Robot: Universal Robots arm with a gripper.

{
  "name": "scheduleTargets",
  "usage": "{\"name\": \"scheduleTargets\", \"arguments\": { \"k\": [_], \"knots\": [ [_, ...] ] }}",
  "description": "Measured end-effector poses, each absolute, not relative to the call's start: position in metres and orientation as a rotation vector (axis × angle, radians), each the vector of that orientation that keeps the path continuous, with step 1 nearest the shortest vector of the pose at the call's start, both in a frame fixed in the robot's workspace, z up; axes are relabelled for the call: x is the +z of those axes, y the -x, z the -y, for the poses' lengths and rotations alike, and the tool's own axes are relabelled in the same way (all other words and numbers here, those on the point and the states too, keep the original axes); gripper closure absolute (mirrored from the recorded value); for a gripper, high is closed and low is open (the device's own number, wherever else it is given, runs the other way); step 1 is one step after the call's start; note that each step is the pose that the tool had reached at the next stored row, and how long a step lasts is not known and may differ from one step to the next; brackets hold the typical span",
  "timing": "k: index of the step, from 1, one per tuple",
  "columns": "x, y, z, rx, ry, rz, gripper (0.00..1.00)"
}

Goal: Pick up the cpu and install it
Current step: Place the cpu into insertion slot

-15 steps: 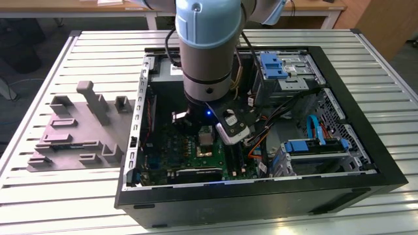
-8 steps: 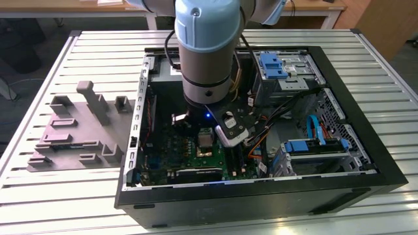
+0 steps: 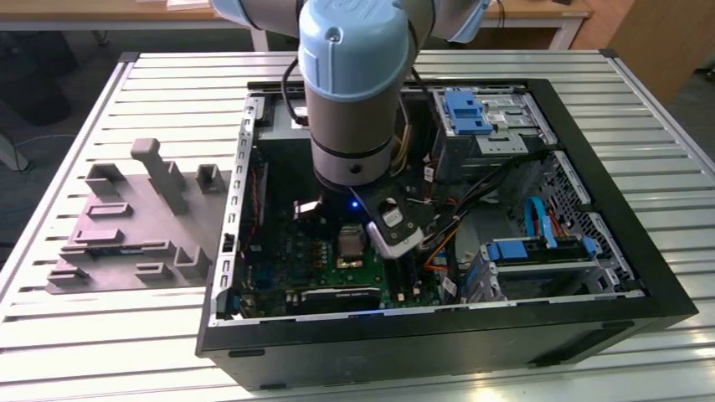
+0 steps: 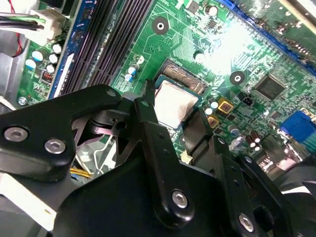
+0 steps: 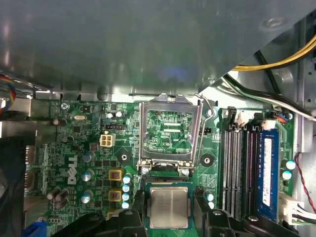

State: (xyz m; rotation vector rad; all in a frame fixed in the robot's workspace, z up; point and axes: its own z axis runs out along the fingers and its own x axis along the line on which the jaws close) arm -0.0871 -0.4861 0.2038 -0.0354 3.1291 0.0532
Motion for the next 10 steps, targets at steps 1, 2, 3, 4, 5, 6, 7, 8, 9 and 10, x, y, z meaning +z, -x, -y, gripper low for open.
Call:
{"name": "scheduleTargets", "arguments": {
  "k": [1, 2, 3, 4, 5, 6, 7, 8, 9, 10],
  "knots": [
    [0.203, 0.0872, 0.4864, 0.053, 0.035, -3.129, 0.53],
    [0.2023, 0.0874, 0.4867, 0.053, 0.035, -3.129, 0.53],
    [0.2018, 0.0875, 0.487, 0.053, 0.035, -3.129, 0.53],
    [0.2012, 0.0876, 0.4872, 0.053, 0.035, -3.129, 0.53],
    [0.2008, 0.0877, 0.4874, 0.053, 0.035, -3.129, 0.53],
    [0.2004, 0.0877, 0.4875, 0.053, 0.035, -3.129, 0.53],
    [0.2001, 0.0878, 0.4875, 0.053, 0.035, -3.129, 0.53],
    [0.2, 0.0878, 0.4875, 0.053, 0.035, -3.13, 0.53],
    [0.2, 0.0879, 0.4875, 0.053, 0.035, -3.13, 0.53],
    [0.1999, 0.088, 0.4875, 0.053, 0.035, -3.13, 0.53]
  ]
}}
